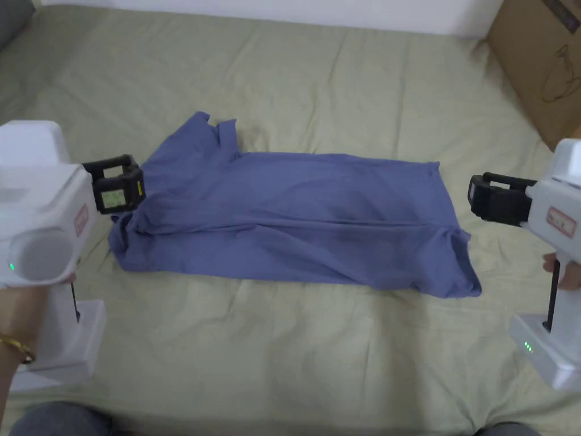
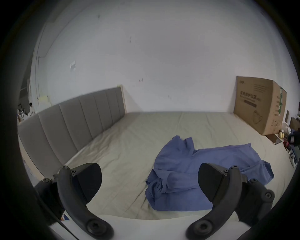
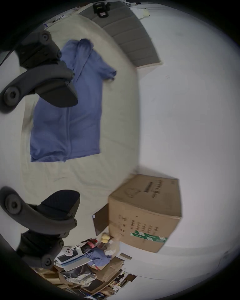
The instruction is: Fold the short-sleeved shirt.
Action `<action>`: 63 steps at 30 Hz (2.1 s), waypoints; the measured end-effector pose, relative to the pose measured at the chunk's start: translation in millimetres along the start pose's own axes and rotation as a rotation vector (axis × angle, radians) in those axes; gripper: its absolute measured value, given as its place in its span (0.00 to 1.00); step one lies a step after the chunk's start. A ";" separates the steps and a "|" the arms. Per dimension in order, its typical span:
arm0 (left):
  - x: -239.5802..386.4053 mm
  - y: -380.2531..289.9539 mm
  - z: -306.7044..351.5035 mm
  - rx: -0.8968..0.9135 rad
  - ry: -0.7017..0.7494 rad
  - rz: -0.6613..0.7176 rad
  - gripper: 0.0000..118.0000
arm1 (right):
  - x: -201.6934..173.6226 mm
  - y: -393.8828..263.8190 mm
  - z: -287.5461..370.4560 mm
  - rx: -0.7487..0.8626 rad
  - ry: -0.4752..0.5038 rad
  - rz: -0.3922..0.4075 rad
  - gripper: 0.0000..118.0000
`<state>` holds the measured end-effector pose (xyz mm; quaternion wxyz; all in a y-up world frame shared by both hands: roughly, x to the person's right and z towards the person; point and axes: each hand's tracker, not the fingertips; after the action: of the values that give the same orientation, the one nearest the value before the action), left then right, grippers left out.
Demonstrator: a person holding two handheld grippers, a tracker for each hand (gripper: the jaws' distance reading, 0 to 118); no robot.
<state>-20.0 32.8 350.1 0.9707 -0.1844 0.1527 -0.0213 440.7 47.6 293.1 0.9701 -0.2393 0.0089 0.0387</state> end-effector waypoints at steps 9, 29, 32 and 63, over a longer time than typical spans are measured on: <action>3.9 -30.3 61.4 0.084 -0.020 -0.009 0.49 | -26.0 -49.7 94.3 0.229 -0.005 -0.022 0.81; -6.1 -27.8 67.3 -0.022 -0.091 0.054 0.00 | -21.0 -55.4 104.3 0.228 0.039 -0.074 0.00; -12.8 -19.8 34.6 -0.158 -0.105 0.112 0.21 | -25.2 -48.6 100.5 0.221 0.042 -0.057 0.00; -11.7 -72.3 -154.5 -0.657 -0.130 0.178 0.00 | -22.7 -31.8 -15.5 -0.106 -0.012 -0.016 0.00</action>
<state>-77.1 -87.6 243.0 0.8653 -0.4739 0.1046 0.1253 420.6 10.8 294.9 0.9565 -0.2900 -0.0008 0.0326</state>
